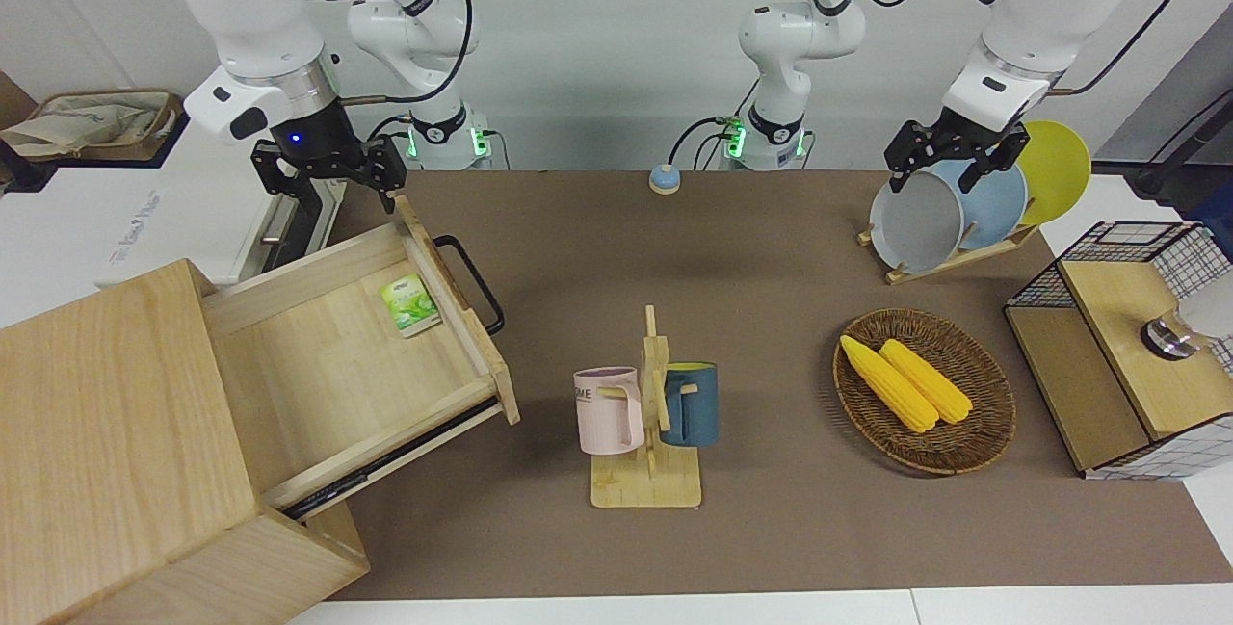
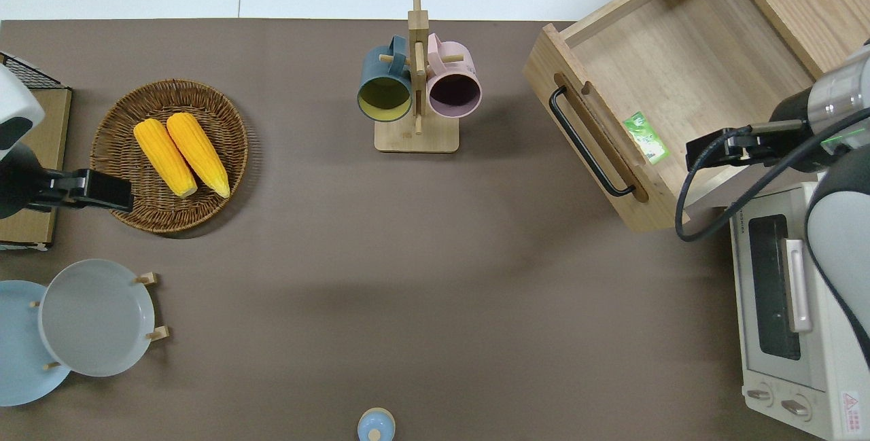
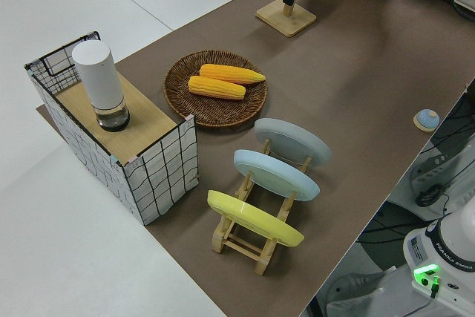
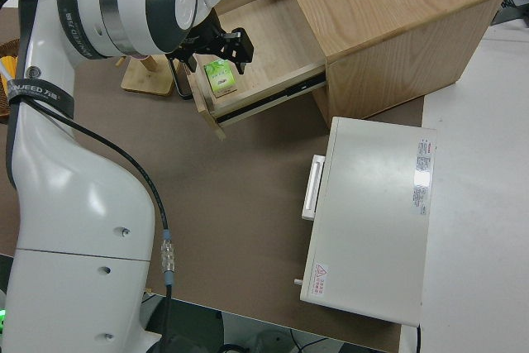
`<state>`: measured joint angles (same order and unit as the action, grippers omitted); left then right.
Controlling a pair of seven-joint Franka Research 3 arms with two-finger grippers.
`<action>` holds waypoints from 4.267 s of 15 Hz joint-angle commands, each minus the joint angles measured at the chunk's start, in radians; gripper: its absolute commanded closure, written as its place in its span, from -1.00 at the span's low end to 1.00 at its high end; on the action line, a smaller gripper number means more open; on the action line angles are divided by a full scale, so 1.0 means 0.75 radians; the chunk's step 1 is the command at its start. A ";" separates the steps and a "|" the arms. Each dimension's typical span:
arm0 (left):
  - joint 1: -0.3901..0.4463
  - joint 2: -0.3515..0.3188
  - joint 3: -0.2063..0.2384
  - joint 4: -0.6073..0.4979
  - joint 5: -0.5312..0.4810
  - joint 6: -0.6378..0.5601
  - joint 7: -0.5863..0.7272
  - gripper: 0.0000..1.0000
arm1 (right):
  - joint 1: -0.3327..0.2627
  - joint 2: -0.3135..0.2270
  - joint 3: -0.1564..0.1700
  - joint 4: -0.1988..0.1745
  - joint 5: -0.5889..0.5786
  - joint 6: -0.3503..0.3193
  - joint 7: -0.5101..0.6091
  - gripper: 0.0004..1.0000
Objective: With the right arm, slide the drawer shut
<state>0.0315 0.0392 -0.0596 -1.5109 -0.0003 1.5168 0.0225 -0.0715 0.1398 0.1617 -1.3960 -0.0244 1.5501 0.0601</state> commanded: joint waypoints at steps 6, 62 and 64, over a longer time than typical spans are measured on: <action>0.005 0.015 -0.009 0.035 0.023 -0.026 0.013 -0.99 | -0.011 -0.008 0.007 -0.018 -0.029 0.026 -0.031 -0.97; 0.005 0.015 -0.009 0.035 0.023 -0.026 0.013 -0.99 | 0.378 0.280 -0.011 -0.110 -0.131 0.328 1.712 1.00; 0.005 0.017 -0.009 0.033 0.023 -0.026 0.013 -0.99 | 0.361 0.298 -0.011 -0.106 -0.137 0.338 1.705 1.00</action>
<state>0.0315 0.0392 -0.0596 -1.5109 -0.0003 1.5168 0.0225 0.2211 0.3422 0.1416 -1.4745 -0.1020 1.7727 1.3148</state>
